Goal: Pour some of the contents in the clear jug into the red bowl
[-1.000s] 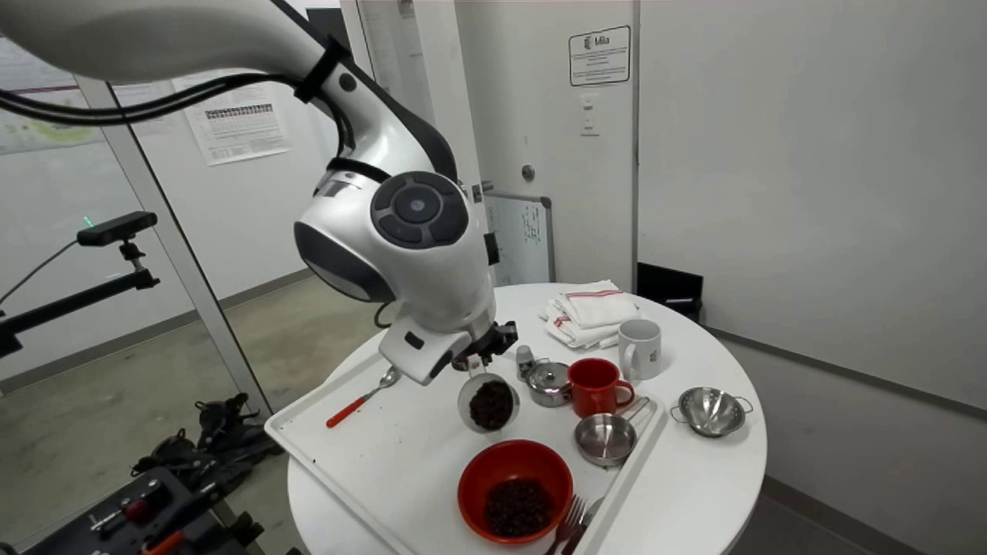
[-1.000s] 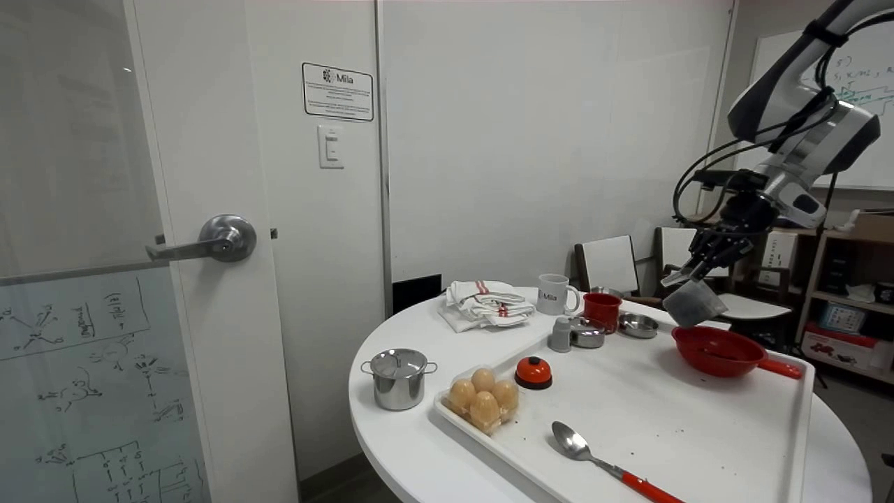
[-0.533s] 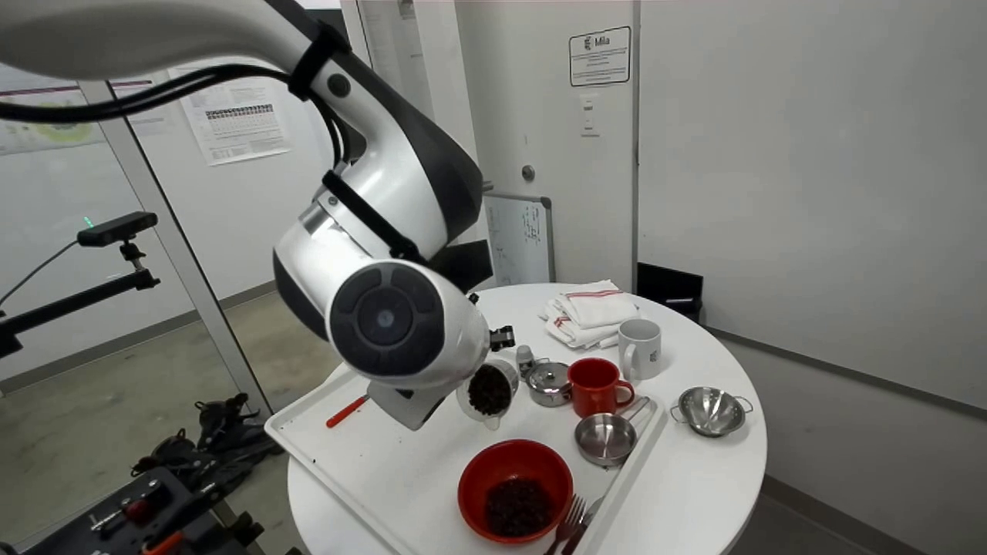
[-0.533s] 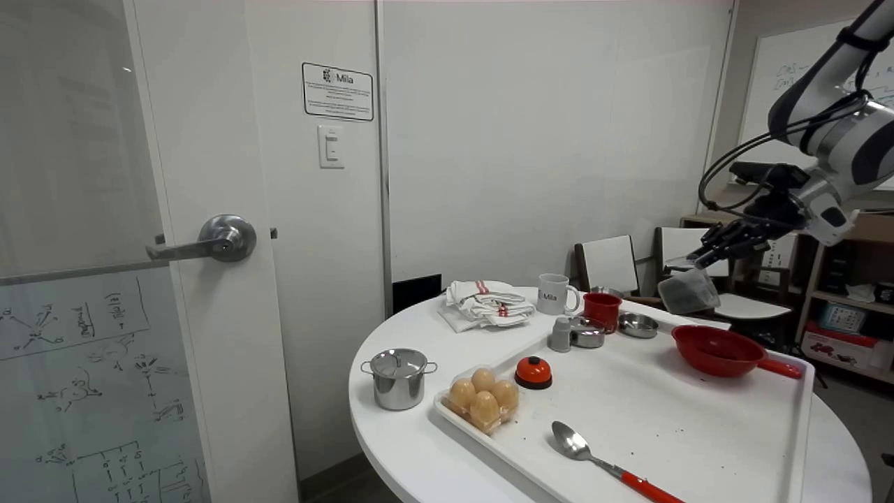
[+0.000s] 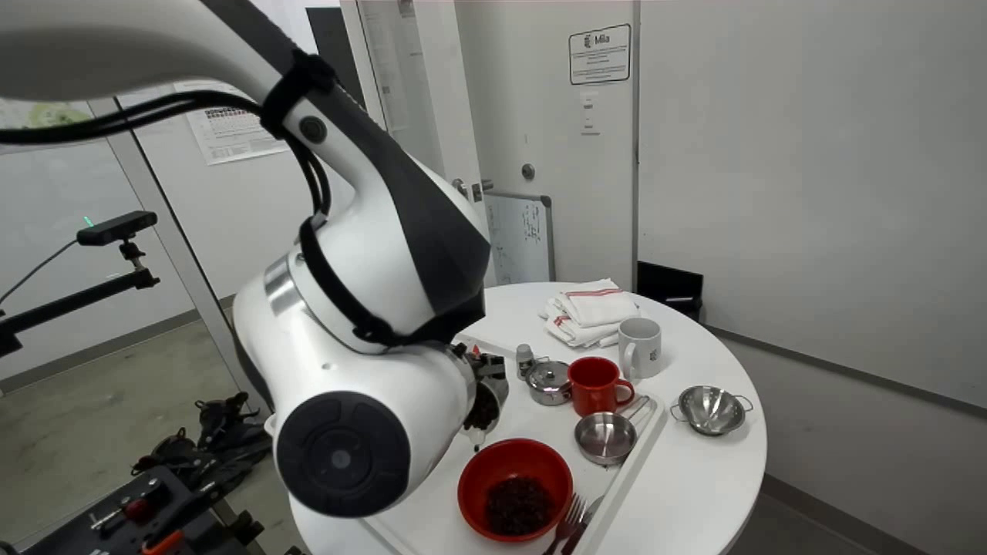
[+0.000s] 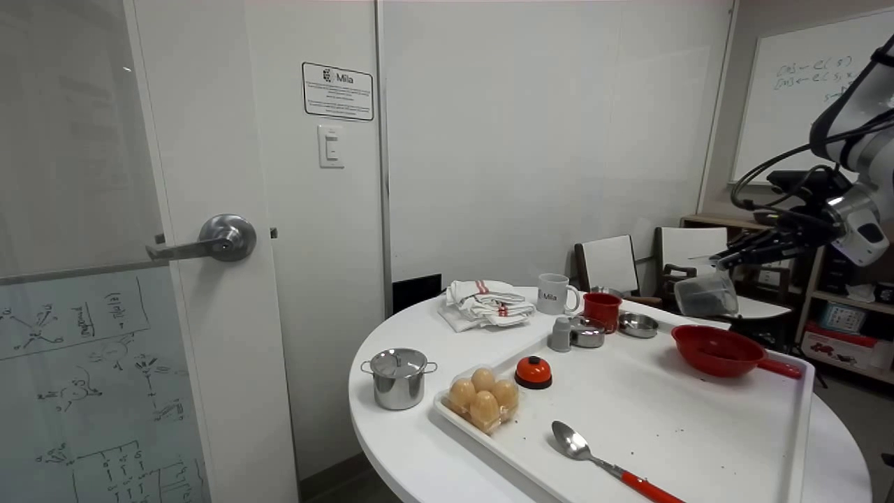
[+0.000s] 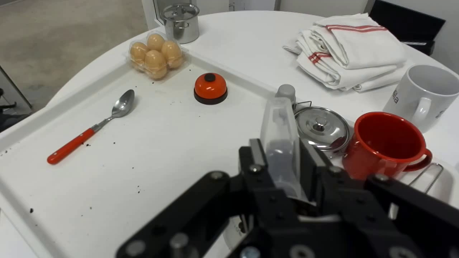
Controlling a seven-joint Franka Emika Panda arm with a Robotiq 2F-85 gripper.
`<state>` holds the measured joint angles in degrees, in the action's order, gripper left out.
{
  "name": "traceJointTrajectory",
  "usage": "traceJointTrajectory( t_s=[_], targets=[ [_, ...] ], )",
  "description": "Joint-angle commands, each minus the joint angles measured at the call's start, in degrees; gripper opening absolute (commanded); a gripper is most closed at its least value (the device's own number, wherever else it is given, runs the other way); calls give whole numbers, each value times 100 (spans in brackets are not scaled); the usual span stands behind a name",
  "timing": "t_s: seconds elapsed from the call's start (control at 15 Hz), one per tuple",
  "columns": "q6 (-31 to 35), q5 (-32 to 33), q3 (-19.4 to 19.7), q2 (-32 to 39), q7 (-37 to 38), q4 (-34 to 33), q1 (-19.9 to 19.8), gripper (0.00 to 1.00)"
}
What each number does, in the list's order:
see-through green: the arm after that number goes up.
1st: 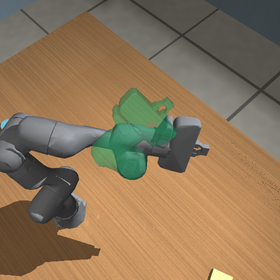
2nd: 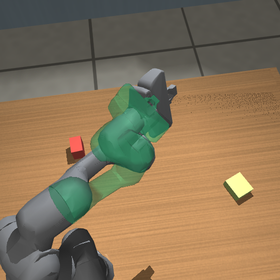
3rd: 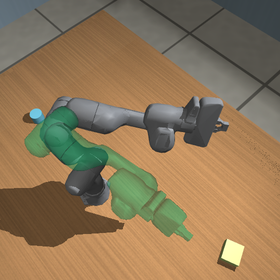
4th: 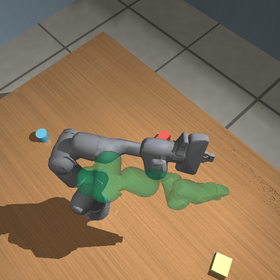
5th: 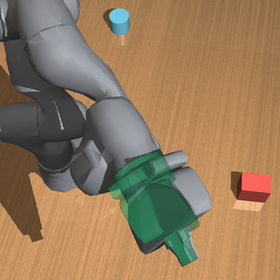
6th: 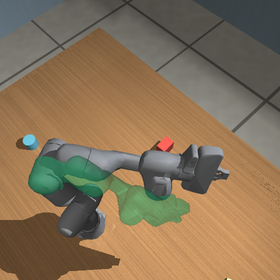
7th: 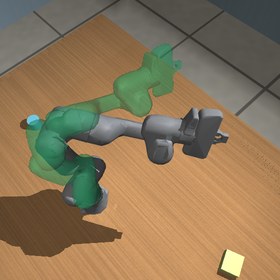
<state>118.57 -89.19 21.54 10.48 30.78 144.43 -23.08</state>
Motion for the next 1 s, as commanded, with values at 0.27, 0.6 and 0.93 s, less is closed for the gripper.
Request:
traceJointTrajectory(
  t_s=[0.27,0.6,0.93],
  targets=[
    [-875,-509,314,188,-661,308,-265,7],
    [-1069,-543,442,322,-1038,521,-318,7],
    [-280,-343,328,138,-843,209,51,7]
  ],
)
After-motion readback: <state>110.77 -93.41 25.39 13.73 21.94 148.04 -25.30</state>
